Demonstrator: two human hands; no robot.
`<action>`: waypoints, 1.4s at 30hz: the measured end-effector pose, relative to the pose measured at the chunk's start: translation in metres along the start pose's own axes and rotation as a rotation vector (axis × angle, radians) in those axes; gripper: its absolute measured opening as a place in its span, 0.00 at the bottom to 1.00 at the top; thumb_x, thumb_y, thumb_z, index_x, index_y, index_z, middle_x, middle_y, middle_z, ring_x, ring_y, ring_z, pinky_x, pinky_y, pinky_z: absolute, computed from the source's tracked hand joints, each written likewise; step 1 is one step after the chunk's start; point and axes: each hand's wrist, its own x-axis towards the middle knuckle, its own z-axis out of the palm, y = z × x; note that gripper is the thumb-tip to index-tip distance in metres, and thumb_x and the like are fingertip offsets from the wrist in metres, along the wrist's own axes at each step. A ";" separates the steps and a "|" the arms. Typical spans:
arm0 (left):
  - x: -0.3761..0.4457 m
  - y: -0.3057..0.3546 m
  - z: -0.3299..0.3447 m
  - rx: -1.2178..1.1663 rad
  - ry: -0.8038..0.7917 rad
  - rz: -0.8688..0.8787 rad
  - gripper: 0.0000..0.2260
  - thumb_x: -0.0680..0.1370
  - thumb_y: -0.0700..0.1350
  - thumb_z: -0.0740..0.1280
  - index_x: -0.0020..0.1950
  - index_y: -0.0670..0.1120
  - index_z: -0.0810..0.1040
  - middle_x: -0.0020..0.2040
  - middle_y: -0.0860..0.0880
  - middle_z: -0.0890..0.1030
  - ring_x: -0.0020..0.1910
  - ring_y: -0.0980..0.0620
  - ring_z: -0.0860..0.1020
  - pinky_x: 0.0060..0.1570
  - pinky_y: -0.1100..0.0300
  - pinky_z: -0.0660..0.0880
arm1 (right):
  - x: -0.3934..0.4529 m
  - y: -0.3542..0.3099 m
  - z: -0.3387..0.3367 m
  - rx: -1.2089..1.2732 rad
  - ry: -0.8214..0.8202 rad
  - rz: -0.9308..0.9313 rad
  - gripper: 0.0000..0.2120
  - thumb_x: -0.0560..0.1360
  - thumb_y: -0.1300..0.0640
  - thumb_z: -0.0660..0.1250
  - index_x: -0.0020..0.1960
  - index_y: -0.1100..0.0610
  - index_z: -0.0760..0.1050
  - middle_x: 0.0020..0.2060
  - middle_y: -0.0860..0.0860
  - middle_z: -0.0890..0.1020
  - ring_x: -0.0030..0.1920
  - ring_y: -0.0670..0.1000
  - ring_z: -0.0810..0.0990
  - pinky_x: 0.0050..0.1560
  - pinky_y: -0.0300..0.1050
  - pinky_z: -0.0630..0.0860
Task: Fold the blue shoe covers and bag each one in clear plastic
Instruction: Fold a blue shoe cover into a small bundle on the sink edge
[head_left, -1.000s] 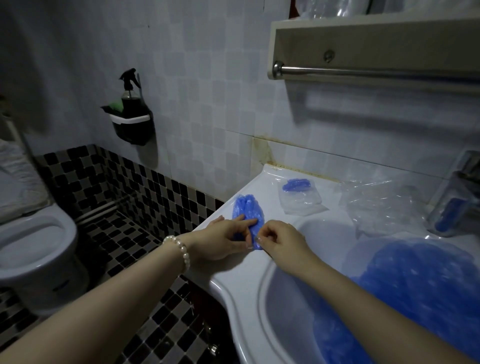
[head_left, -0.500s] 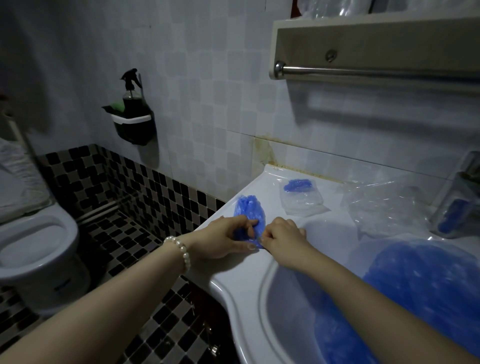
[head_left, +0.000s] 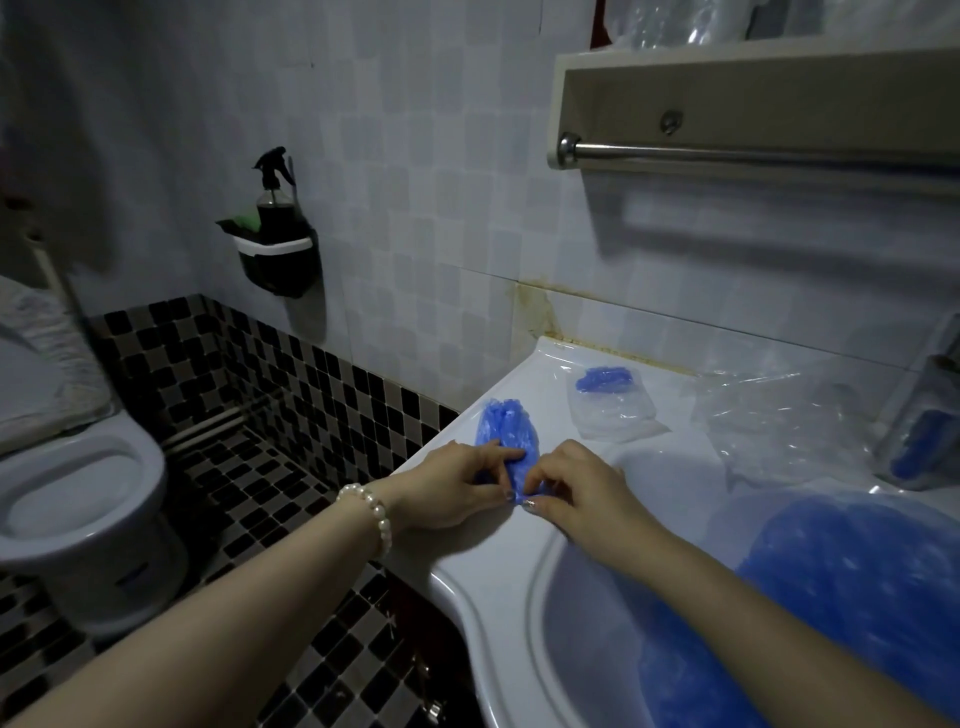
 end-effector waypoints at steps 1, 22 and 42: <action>0.000 0.001 0.000 -0.004 -0.001 0.007 0.09 0.74 0.51 0.65 0.33 0.60 0.73 0.70 0.58 0.70 0.67 0.56 0.70 0.67 0.50 0.65 | 0.001 -0.001 0.002 -0.024 0.020 0.000 0.04 0.73 0.54 0.70 0.43 0.48 0.76 0.41 0.44 0.70 0.43 0.45 0.73 0.58 0.51 0.69; -0.002 -0.003 0.002 -0.191 0.062 -0.027 0.09 0.76 0.40 0.68 0.37 0.49 0.78 0.61 0.54 0.78 0.67 0.63 0.69 0.68 0.56 0.66 | 0.010 0.001 -0.002 0.062 -0.024 0.024 0.13 0.68 0.54 0.75 0.35 0.44 0.71 0.39 0.47 0.73 0.41 0.48 0.75 0.47 0.41 0.72; -0.017 0.005 0.009 -0.105 0.292 0.120 0.09 0.66 0.43 0.79 0.37 0.51 0.80 0.53 0.55 0.77 0.53 0.57 0.78 0.59 0.57 0.73 | 0.020 -0.012 -0.015 -0.154 -0.250 0.152 0.15 0.72 0.56 0.67 0.28 0.53 0.68 0.36 0.46 0.73 0.45 0.52 0.75 0.54 0.50 0.65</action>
